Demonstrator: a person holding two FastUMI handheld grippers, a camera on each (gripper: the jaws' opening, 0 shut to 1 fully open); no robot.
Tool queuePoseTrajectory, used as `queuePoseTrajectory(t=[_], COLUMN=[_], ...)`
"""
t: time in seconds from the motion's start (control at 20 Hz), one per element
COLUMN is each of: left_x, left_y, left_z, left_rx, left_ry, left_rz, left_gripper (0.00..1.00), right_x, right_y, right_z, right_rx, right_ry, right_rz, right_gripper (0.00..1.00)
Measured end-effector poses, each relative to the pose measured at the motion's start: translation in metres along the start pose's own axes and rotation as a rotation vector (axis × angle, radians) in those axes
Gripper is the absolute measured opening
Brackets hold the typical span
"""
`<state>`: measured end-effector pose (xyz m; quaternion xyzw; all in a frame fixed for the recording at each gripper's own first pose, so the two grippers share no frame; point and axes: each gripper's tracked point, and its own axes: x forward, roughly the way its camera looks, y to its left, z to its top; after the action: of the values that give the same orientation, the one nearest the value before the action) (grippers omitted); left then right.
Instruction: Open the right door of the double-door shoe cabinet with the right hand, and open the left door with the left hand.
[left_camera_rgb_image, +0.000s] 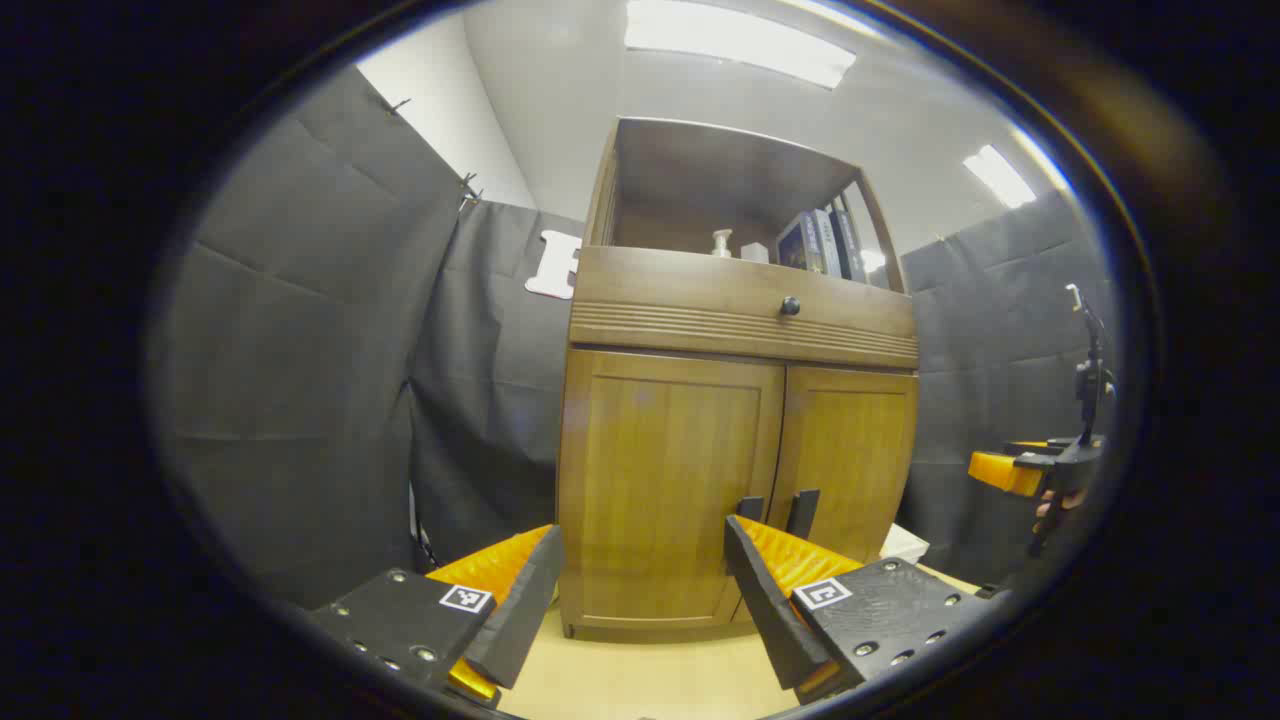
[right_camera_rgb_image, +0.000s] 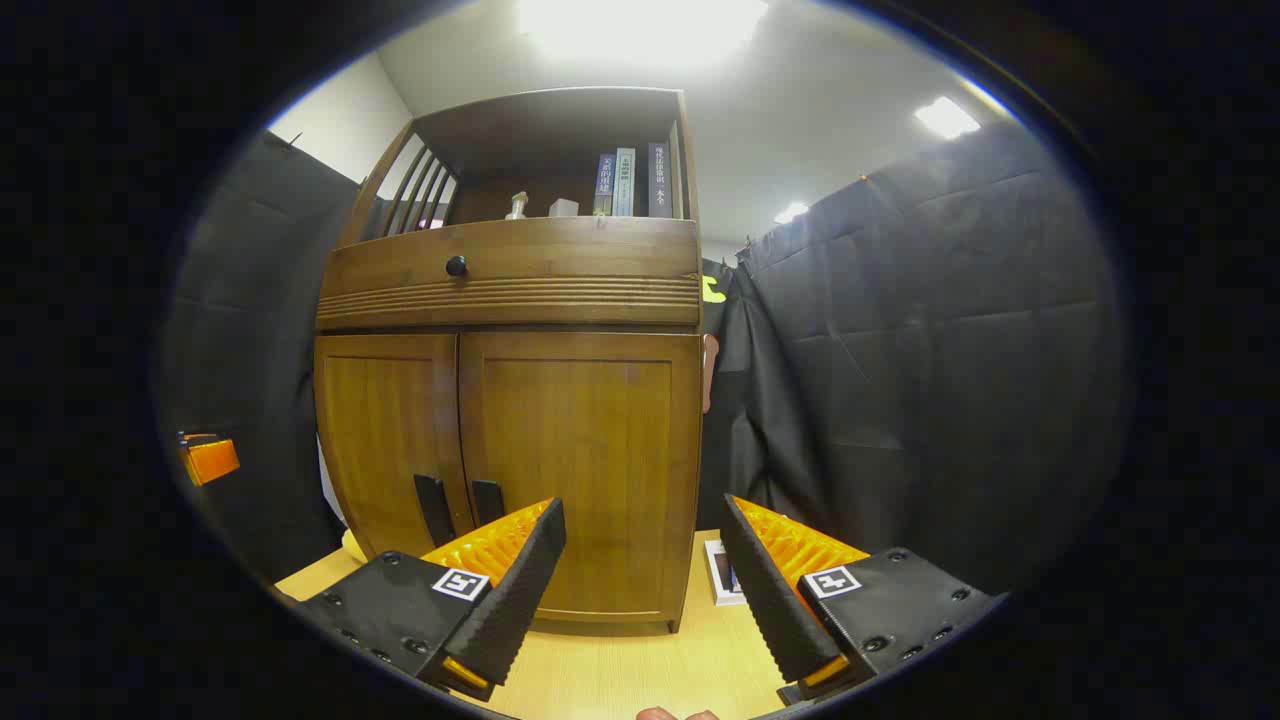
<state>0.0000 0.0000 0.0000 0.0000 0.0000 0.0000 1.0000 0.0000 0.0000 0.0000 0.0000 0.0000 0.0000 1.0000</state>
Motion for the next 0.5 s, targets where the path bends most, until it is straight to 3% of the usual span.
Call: queuePoseTrajectory(t=[0.05, 0.5], left_x=[-0.0008, -0.0037], left_y=[0.0009, -0.0003], left_z=[-0.0056, -0.0049], left_rx=[0.008, 0.030], left_ry=[0.006, 0.010], left_rz=[0.009, -0.013], left_gripper=[0.96, 0.96], right_x=[0.0000, -0.0006], right_y=[0.0016, 0.0105], right_z=[-0.0014, -0.0075], right_rx=[0.004, 0.024], right_ry=[0.001, 0.032], right_rz=[0.004, 0.015], right_gripper=[0.99, 0.98])
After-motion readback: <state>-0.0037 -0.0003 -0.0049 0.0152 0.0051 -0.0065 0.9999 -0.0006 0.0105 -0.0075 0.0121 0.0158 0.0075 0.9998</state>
